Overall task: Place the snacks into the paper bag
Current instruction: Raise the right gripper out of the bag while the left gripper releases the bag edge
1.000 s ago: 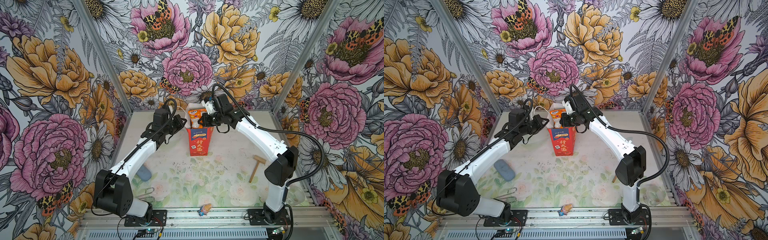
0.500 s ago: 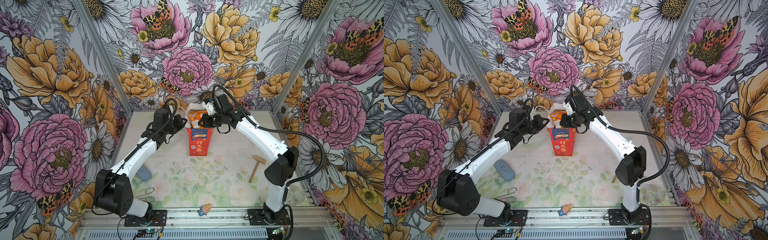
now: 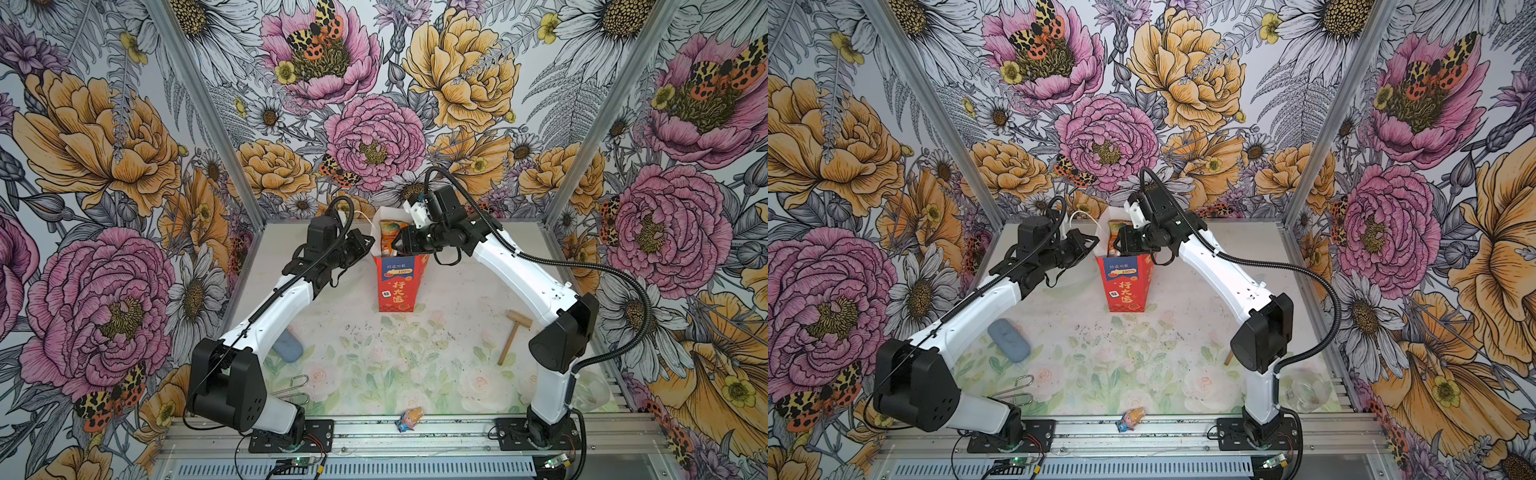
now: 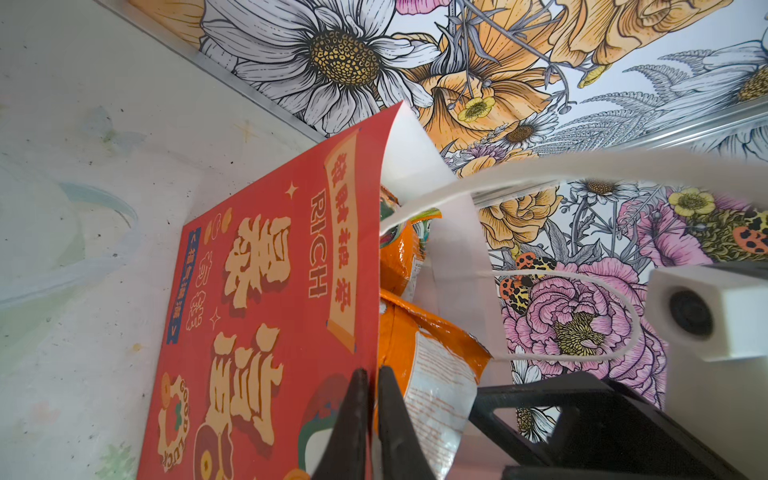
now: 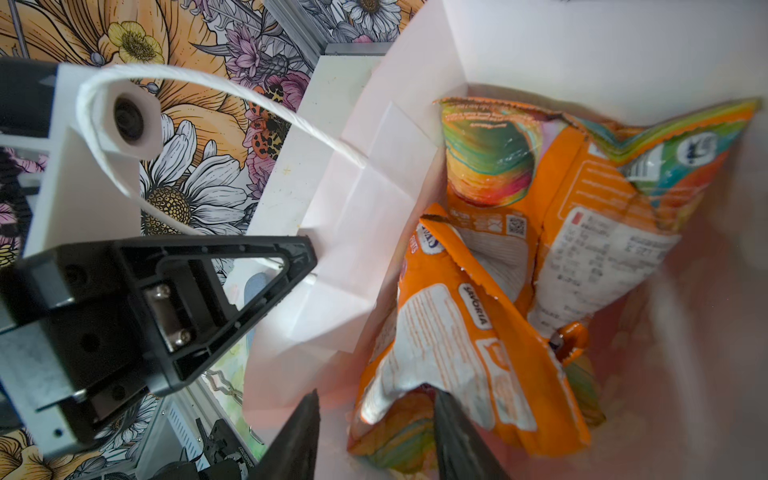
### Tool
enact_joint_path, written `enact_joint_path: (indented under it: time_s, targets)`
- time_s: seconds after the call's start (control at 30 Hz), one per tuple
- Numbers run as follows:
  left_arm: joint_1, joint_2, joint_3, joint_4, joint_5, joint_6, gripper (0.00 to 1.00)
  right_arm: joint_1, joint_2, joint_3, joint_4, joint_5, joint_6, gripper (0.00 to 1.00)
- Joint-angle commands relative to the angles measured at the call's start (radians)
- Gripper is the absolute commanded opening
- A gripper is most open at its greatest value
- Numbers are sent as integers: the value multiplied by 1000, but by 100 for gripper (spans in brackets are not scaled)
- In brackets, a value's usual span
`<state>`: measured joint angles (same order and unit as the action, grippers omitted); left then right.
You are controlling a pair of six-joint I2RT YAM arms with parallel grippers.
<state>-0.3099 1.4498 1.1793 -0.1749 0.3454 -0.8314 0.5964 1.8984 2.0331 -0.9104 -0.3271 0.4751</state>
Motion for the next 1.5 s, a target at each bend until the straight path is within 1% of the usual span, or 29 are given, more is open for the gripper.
enact_joint_path:
  time_s: [0.0,0.17,0.2,0.37,0.7,0.93,1.17,1.27,1.47]
  targets:
    - [-2,1,30,38,10,10,14,6,-4,54,-12,11,-32,49]
    - [-6,3,39,26,21,18,21,3,-4,96,-49,28,-63,50]
    - [-8,3,46,16,31,23,25,3,-3,104,-56,32,-70,50]
    - [-26,-10,103,-63,27,85,32,-3,-3,138,-91,49,-100,51]
    - [-28,-37,105,-95,9,103,34,-15,-3,172,-117,51,-127,51]
    - [-23,-65,123,-126,17,135,37,-21,-33,179,-126,86,-149,52]
    - [-2,-62,180,-237,120,231,37,-29,-102,173,-137,146,-202,52]
    - [7,-82,191,-271,130,260,37,-34,-144,162,-140,180,-224,53]
    - [46,-152,176,-281,135,268,38,-56,-237,121,-139,231,-248,53]
